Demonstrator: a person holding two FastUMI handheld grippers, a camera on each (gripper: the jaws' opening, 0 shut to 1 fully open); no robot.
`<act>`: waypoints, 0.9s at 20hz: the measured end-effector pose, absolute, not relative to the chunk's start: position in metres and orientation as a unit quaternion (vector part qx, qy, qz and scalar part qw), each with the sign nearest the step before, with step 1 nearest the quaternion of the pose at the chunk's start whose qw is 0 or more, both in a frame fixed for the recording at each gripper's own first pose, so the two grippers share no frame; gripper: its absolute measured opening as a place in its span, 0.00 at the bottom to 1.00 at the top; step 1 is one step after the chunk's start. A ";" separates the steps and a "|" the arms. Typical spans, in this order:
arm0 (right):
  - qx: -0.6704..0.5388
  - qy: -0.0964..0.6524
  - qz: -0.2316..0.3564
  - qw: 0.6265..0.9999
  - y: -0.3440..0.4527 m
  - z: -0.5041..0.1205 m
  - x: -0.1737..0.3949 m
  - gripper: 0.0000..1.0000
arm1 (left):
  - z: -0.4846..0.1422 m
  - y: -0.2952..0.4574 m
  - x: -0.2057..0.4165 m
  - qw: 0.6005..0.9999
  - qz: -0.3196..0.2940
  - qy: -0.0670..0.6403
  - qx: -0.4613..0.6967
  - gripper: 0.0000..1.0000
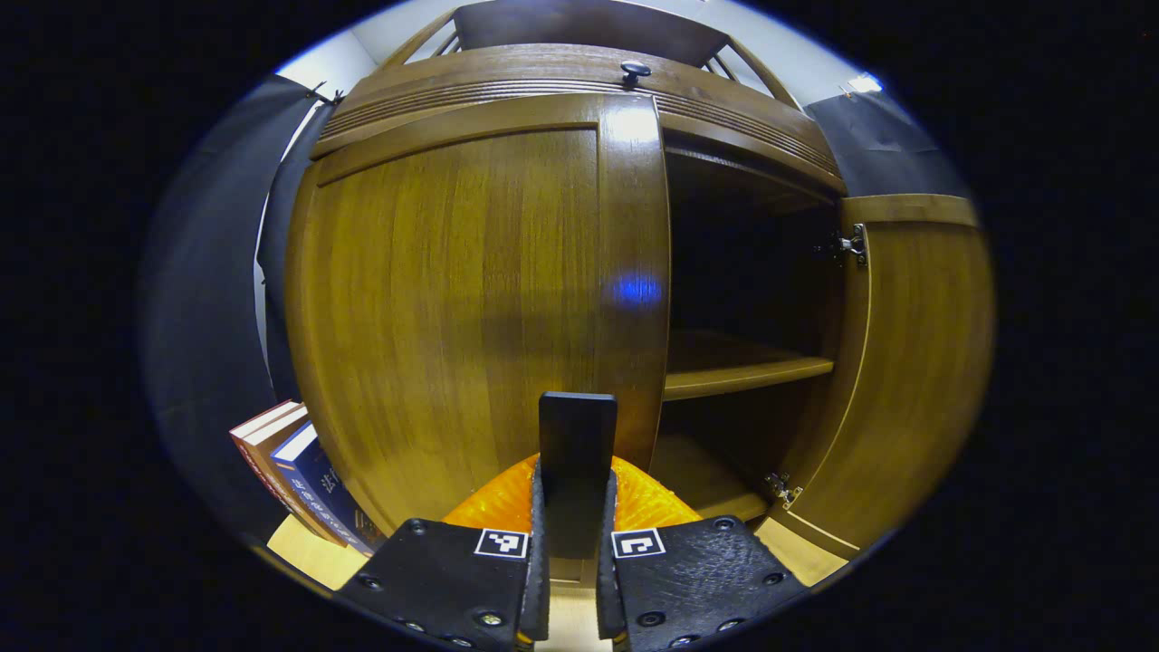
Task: Open the right door of the double-door shoe cabinet with the right hand, and open the left door with the left hand.
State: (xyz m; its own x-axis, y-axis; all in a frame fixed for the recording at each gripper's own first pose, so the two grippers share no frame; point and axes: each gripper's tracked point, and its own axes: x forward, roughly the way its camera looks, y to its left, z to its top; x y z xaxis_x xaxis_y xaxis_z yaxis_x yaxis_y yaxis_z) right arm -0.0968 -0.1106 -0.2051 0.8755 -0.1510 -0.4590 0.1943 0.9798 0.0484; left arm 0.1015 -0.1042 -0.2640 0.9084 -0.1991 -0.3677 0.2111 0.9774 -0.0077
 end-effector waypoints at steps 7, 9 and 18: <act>0.045 0.236 -0.035 0.970 -0.077 -0.211 -0.081 0.58 | -0.253 -0.081 0.063 0.978 -0.087 0.191 0.012 0.19; 0.045 0.238 -0.019 0.970 -0.066 -0.213 -0.077 0.58 | -0.251 -0.072 0.052 0.978 -0.081 0.191 0.011 0.19; 0.045 0.236 0.019 0.971 -0.038 -0.217 -0.065 0.64 | -0.241 -0.036 0.016 0.979 -0.050 0.197 0.013 0.19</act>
State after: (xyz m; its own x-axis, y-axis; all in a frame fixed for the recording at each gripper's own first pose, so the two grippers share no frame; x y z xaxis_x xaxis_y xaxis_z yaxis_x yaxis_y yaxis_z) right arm -0.0649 -0.0376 -0.2167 0.8878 0.0583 -0.4566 -0.0161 0.9953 0.0959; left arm 0.0158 -0.0356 -0.2411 0.9173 -0.0928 -0.3873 0.1030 0.9947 0.0055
